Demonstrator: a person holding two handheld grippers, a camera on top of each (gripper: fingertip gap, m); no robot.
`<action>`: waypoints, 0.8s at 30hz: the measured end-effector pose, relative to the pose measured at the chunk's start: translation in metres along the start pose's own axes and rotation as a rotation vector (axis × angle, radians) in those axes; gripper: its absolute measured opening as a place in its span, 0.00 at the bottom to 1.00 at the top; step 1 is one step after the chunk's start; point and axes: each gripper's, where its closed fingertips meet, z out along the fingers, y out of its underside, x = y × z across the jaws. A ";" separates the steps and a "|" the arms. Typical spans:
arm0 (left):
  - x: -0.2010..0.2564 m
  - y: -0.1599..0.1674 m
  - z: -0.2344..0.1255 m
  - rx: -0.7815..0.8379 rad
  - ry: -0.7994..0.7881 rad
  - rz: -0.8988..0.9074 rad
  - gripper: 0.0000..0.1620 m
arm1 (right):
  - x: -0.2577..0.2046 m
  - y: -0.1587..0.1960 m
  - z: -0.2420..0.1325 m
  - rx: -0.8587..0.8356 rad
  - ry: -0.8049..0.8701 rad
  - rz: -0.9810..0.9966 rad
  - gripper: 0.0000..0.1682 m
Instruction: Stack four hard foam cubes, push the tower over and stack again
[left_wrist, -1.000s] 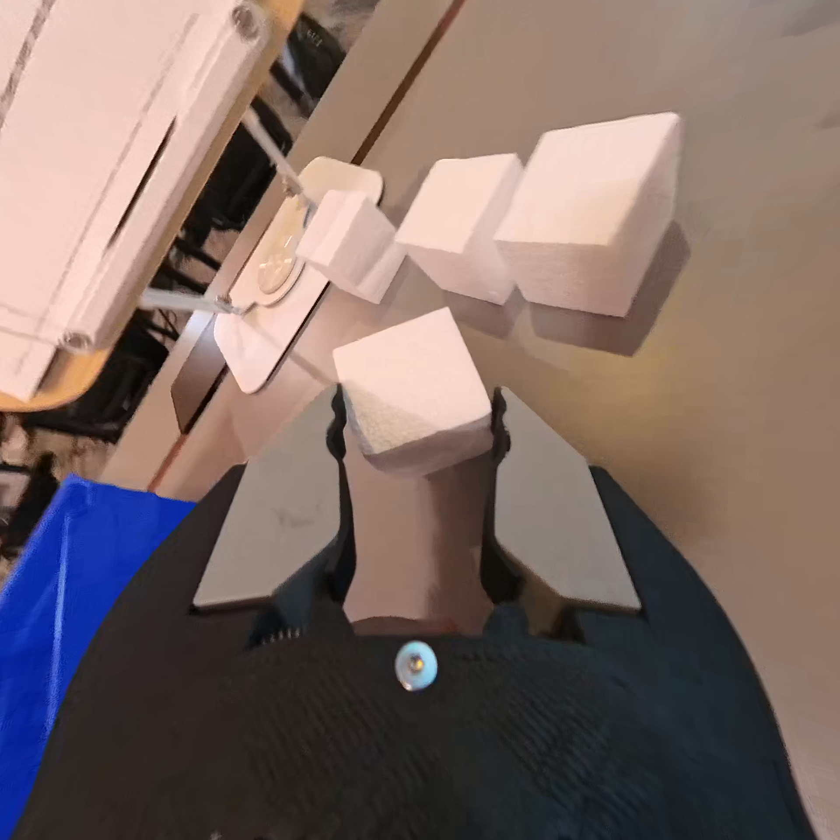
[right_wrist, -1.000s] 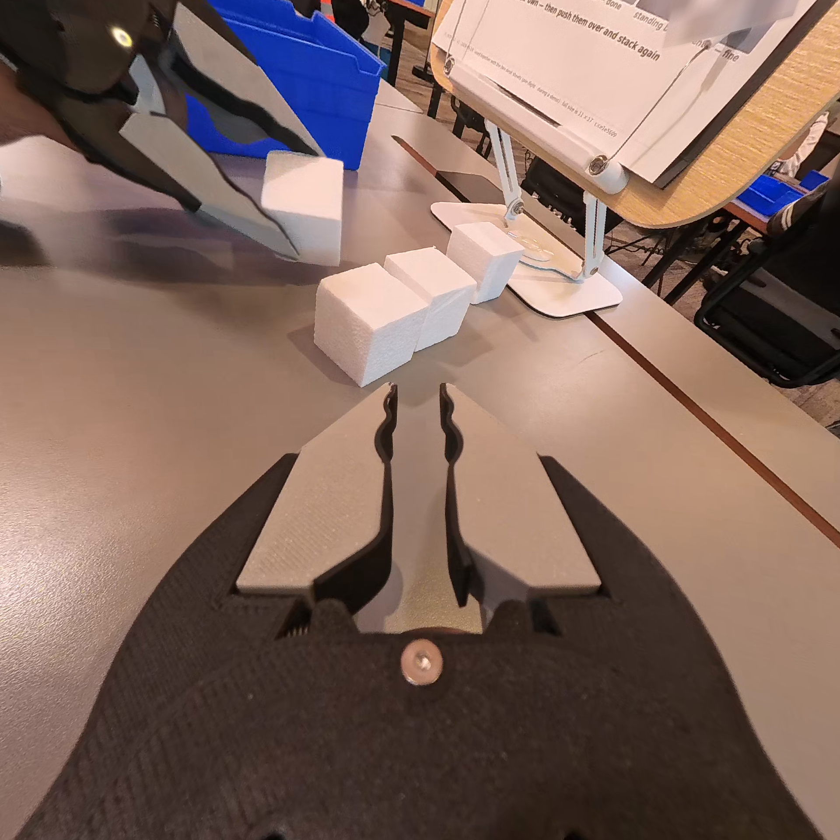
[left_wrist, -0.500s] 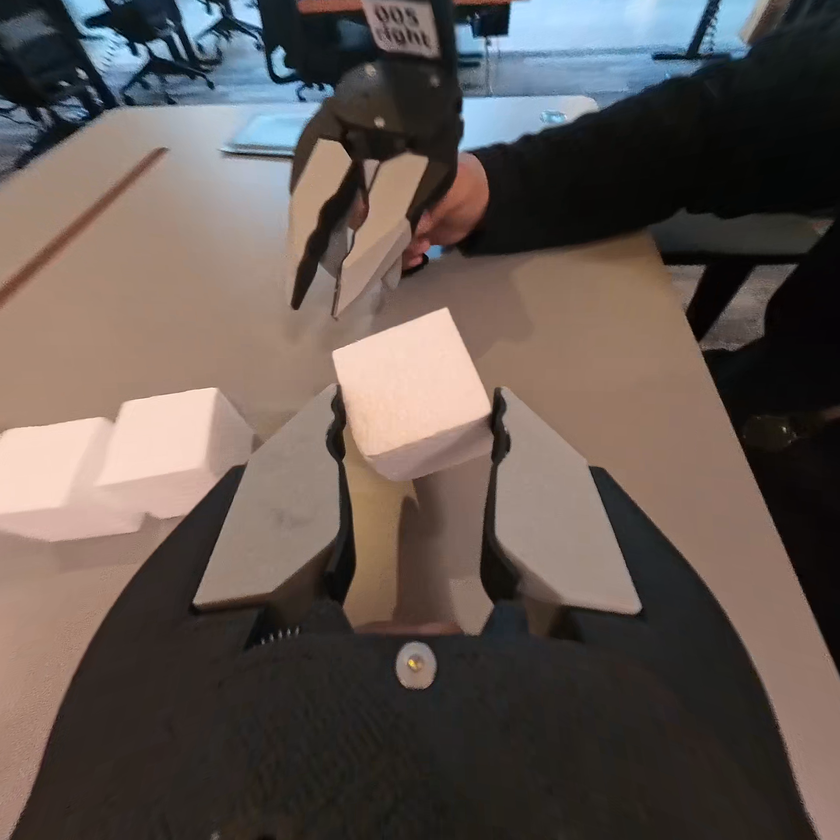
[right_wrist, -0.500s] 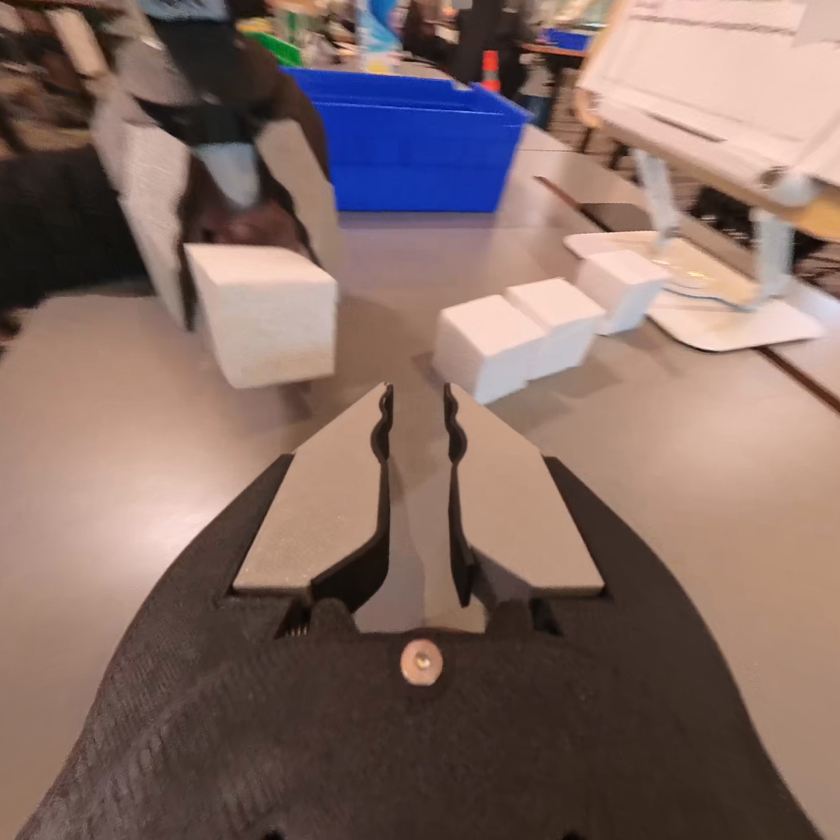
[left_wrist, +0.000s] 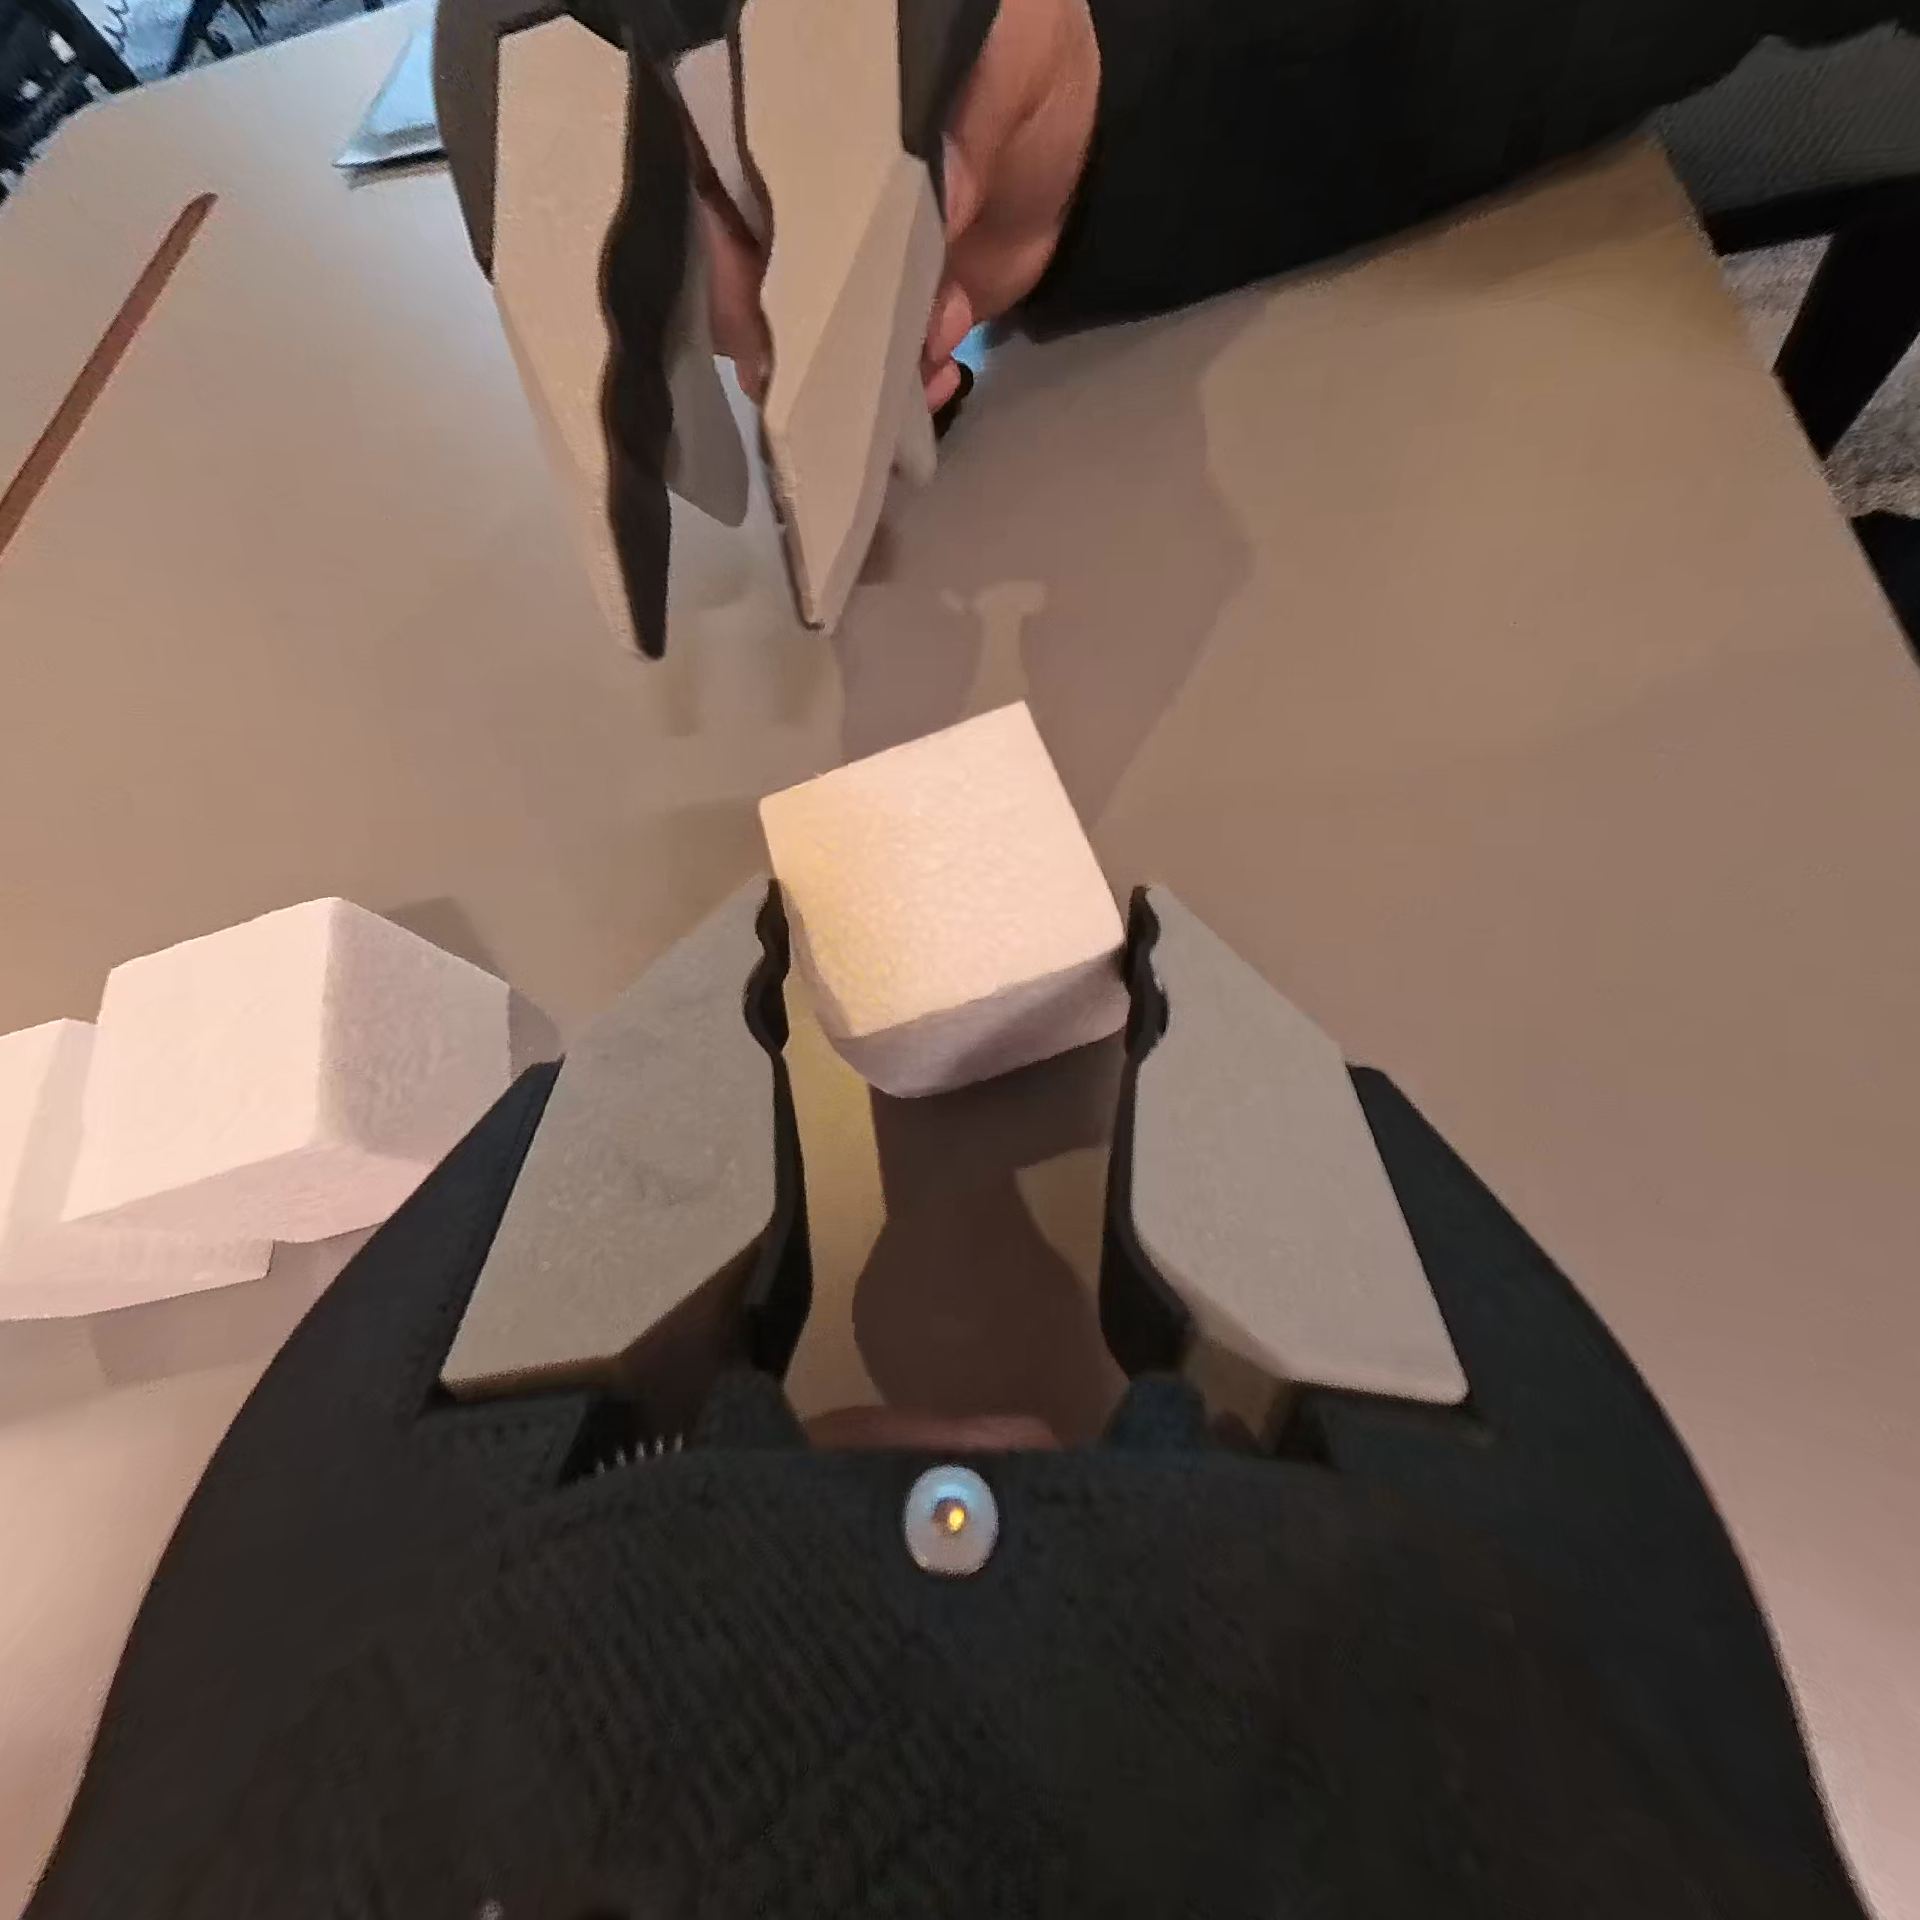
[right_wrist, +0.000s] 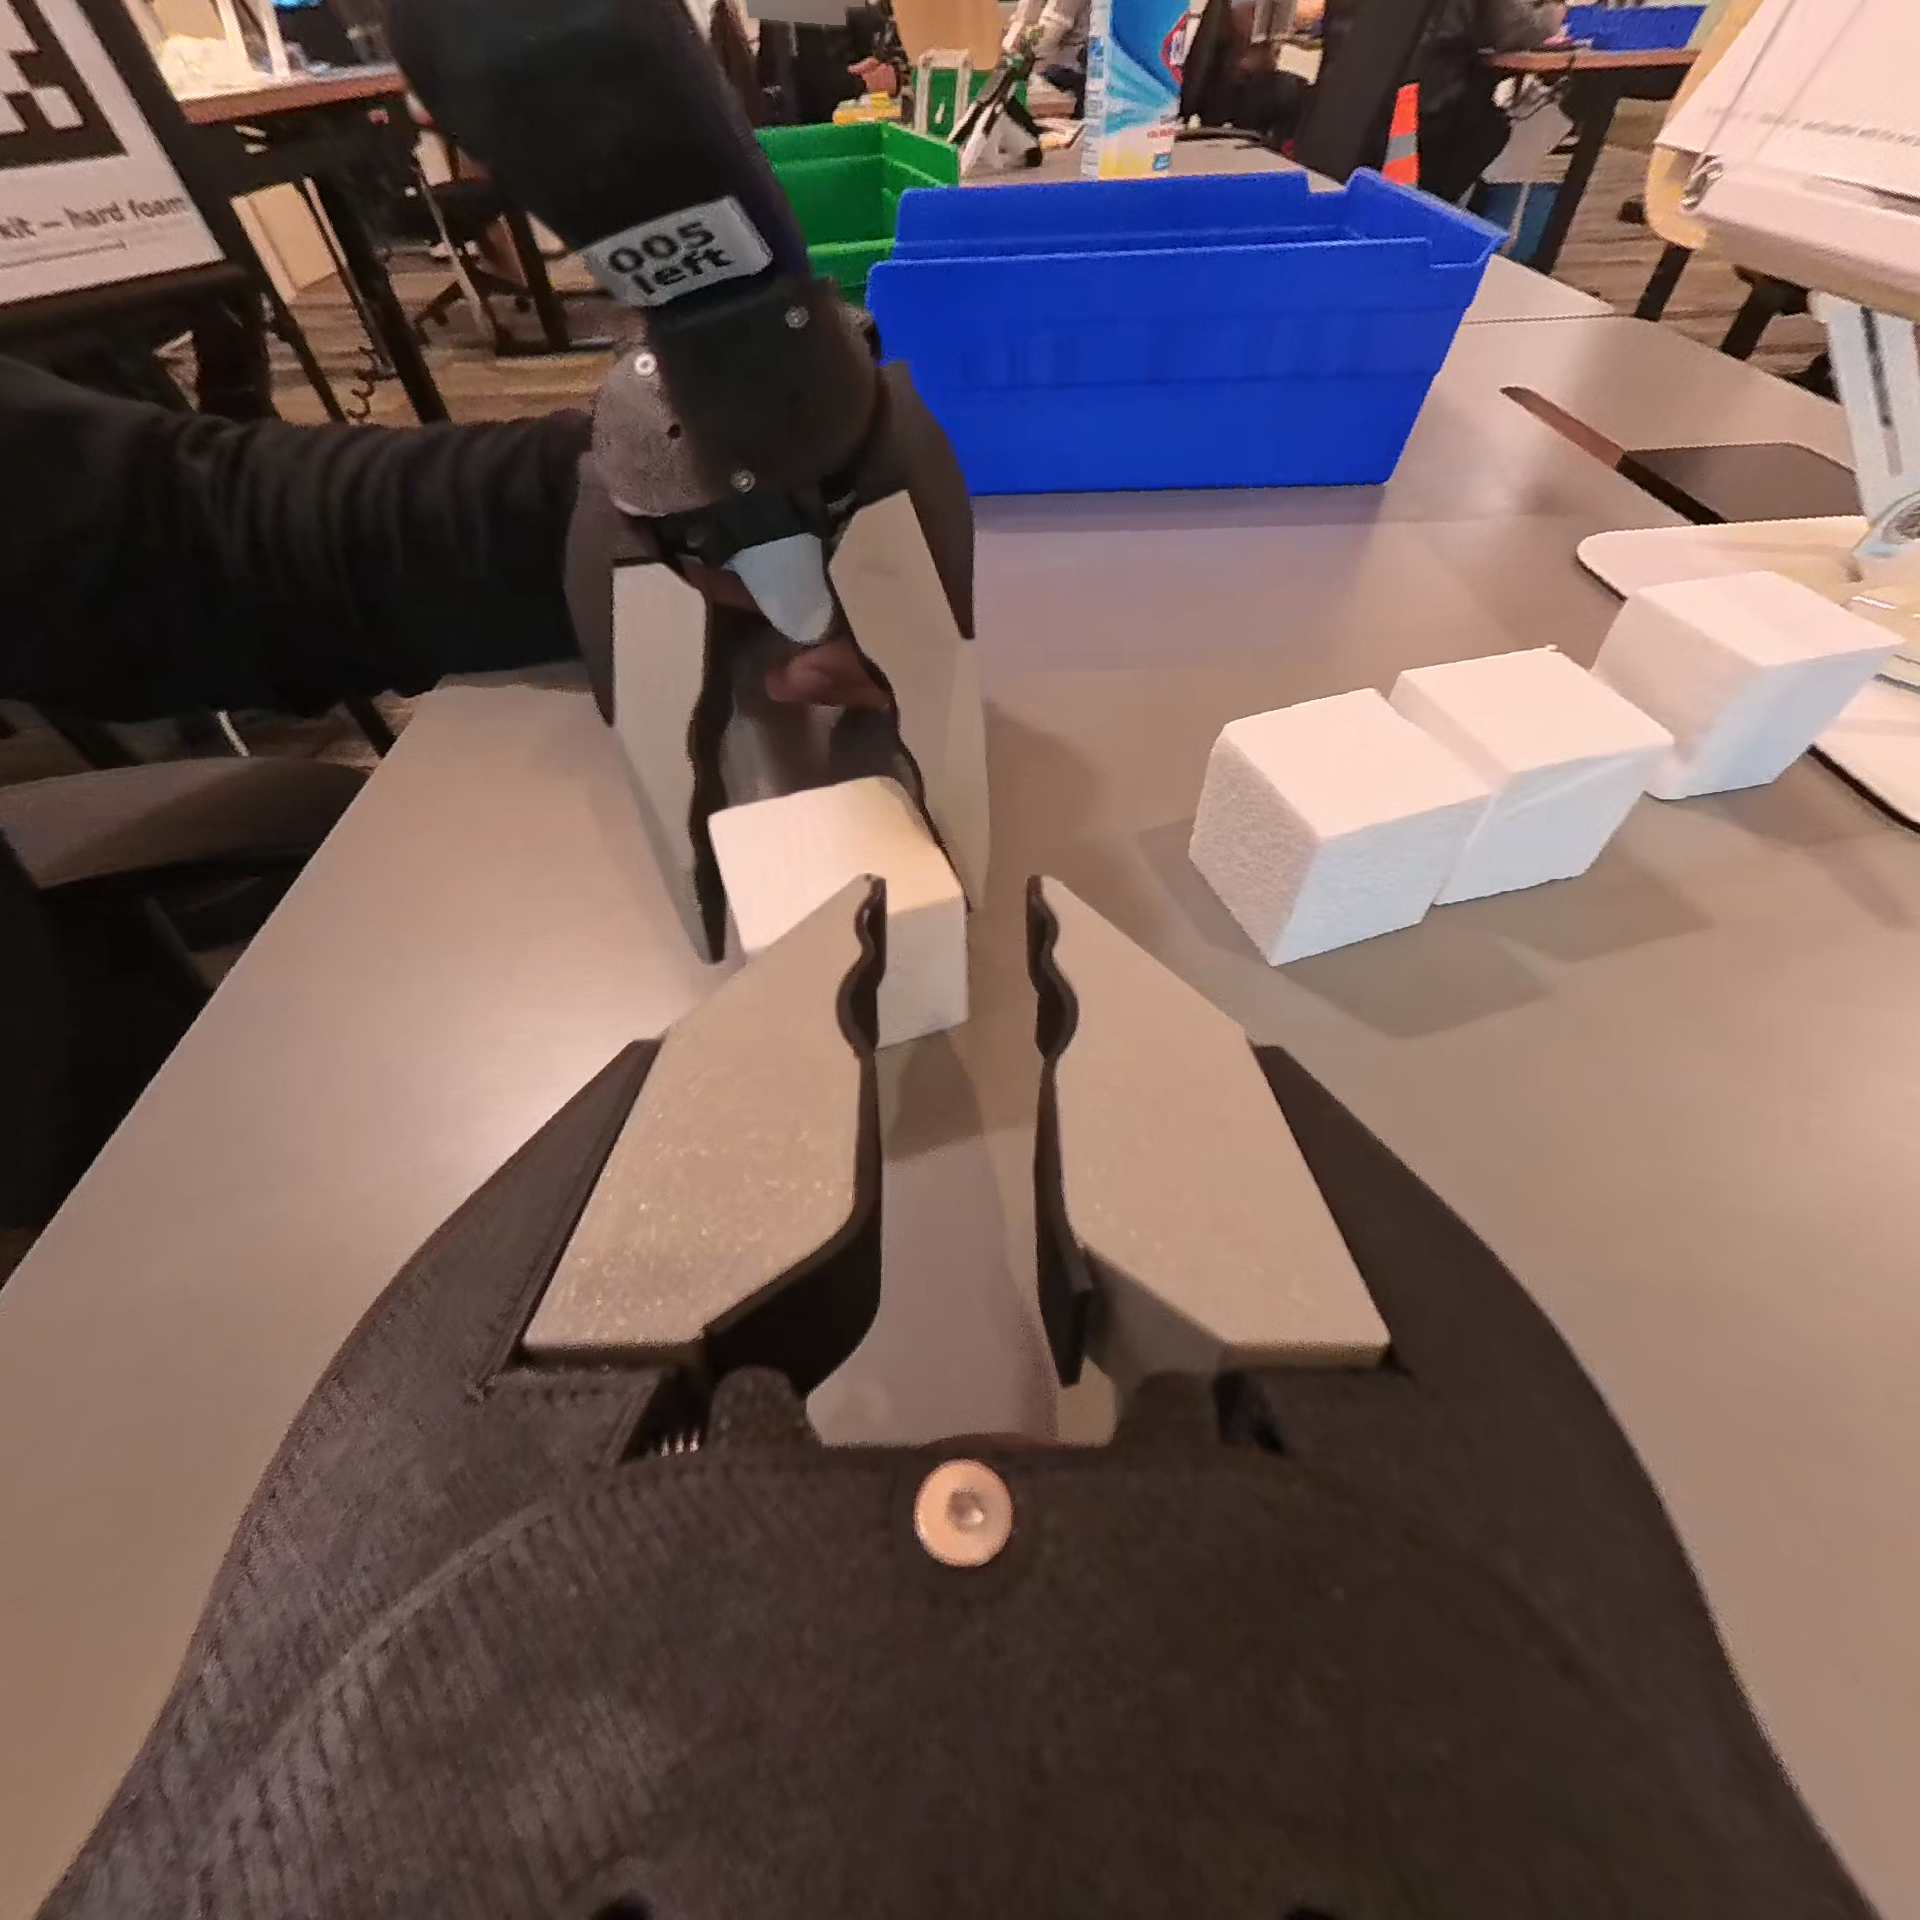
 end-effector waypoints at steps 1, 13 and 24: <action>-0.001 0.001 0.001 -0.003 -0.008 0.004 0.39 | -0.003 0.002 0.001 -0.014 -0.016 -0.006 0.14; -0.027 0.000 -0.007 -0.009 -0.169 -0.027 0.50 | -0.027 0.024 0.012 -0.169 -0.100 -0.082 0.13; -0.012 -0.007 -0.053 0.046 -0.069 -0.003 0.08 | -0.030 0.029 0.015 -0.202 -0.107 -0.100 0.13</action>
